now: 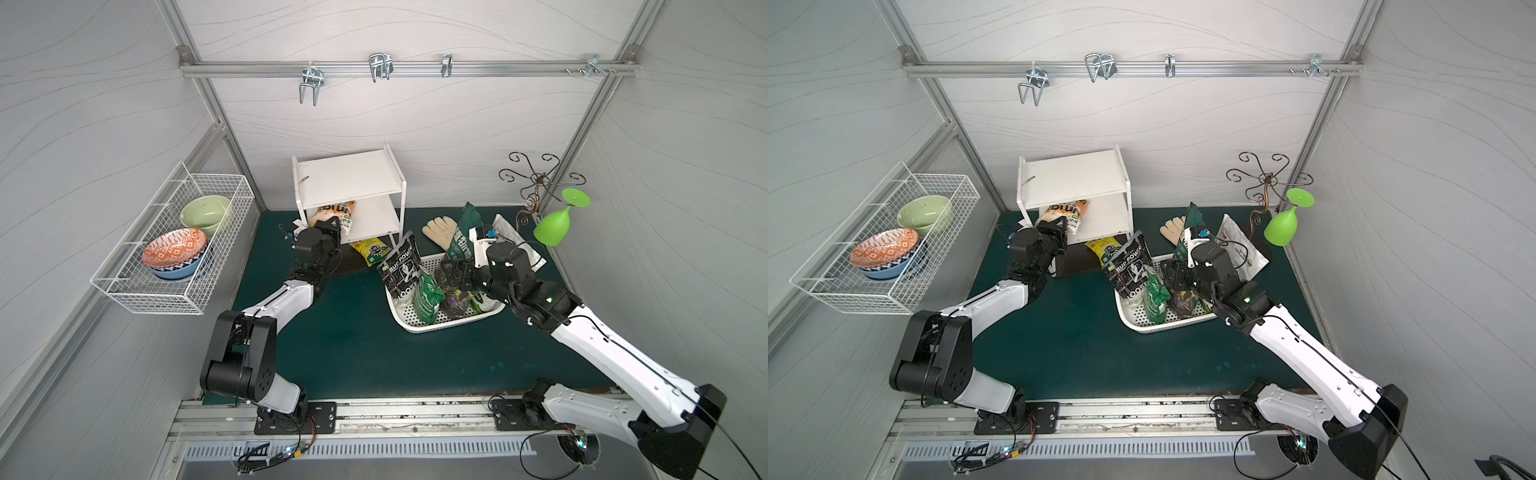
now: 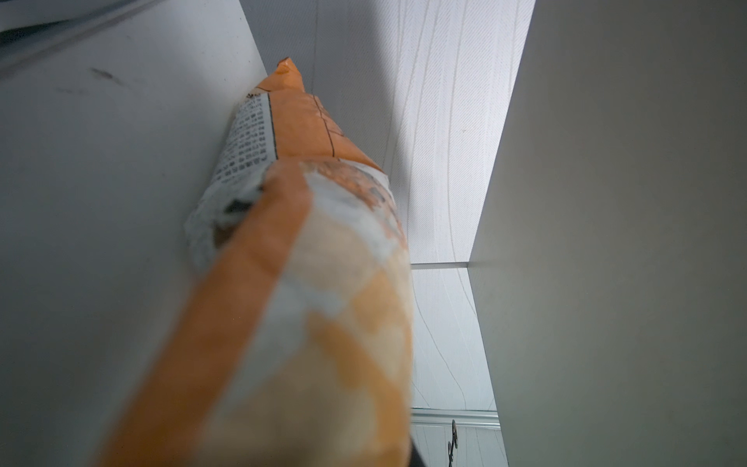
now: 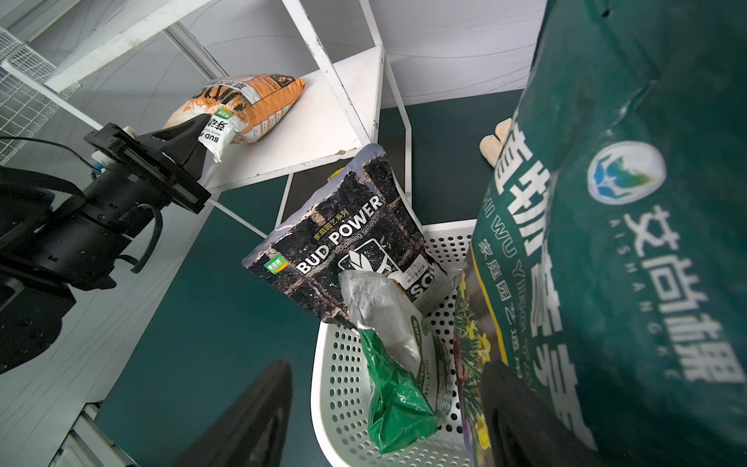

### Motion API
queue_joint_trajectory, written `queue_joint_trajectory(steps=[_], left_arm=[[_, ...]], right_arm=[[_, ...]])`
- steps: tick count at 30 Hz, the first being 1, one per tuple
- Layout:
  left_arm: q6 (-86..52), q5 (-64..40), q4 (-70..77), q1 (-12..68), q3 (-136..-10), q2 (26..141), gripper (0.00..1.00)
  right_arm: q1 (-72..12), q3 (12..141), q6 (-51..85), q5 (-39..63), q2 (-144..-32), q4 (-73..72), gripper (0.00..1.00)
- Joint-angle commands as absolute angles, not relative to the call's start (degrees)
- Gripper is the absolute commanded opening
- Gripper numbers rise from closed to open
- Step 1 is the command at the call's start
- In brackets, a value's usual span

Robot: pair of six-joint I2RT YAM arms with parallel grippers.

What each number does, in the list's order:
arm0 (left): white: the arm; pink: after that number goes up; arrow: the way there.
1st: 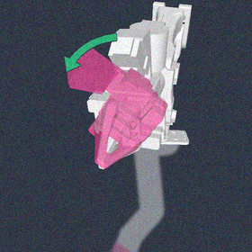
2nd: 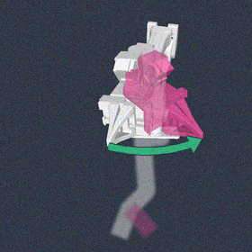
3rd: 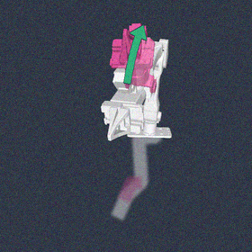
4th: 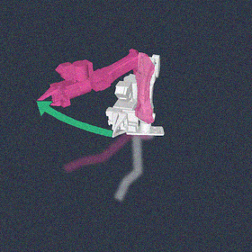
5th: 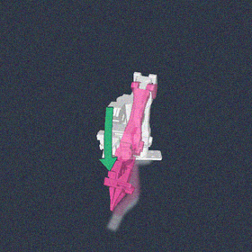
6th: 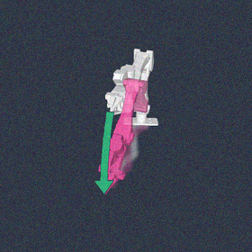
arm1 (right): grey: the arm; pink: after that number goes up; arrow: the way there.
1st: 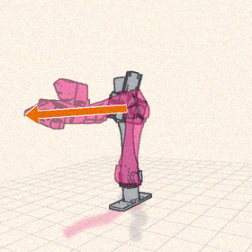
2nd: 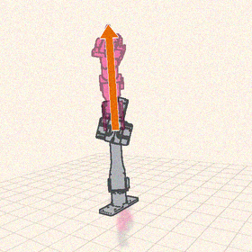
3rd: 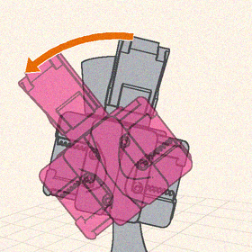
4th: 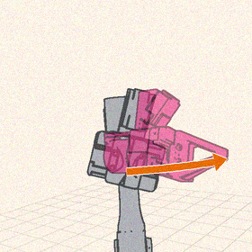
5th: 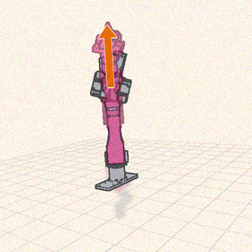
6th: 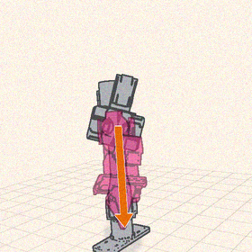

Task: Take down the fertilizer bag from the shelf
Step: Pick up the fertilizer bag from the shelf.

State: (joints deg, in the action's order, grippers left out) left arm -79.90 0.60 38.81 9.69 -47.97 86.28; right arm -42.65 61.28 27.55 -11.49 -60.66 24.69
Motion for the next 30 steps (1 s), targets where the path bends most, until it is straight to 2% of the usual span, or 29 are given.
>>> queue_joint_trajectory(steps=[1, 19, 24, 30], left_arm=[[-76.13, -4.57, 43.49, 10.90, -47.85, 84.21, 0.00], [-58.63, -12.73, 29.92, 10.57, -41.54, 69.40, 0.00], [-57.57, -16.27, 32.09, 9.00, -39.41, 68.93, 0.00], [-55.33, -15.73, 32.08, 10.59, -37.37, 67.76, 0.00]], right_arm=[[-42.17, 60.64, 27.91, -11.88, -59.59, 25.58, 0.77], [-42.13, 62.12, 27.69, -12.01, -60.41, 26.54, 0.77], [-42.14, 62.40, 27.86, -11.95, -60.07, 27.31, 0.77], [-42.19, 62.48, 27.93, -12.13, -59.96, 27.68, 0.77]])
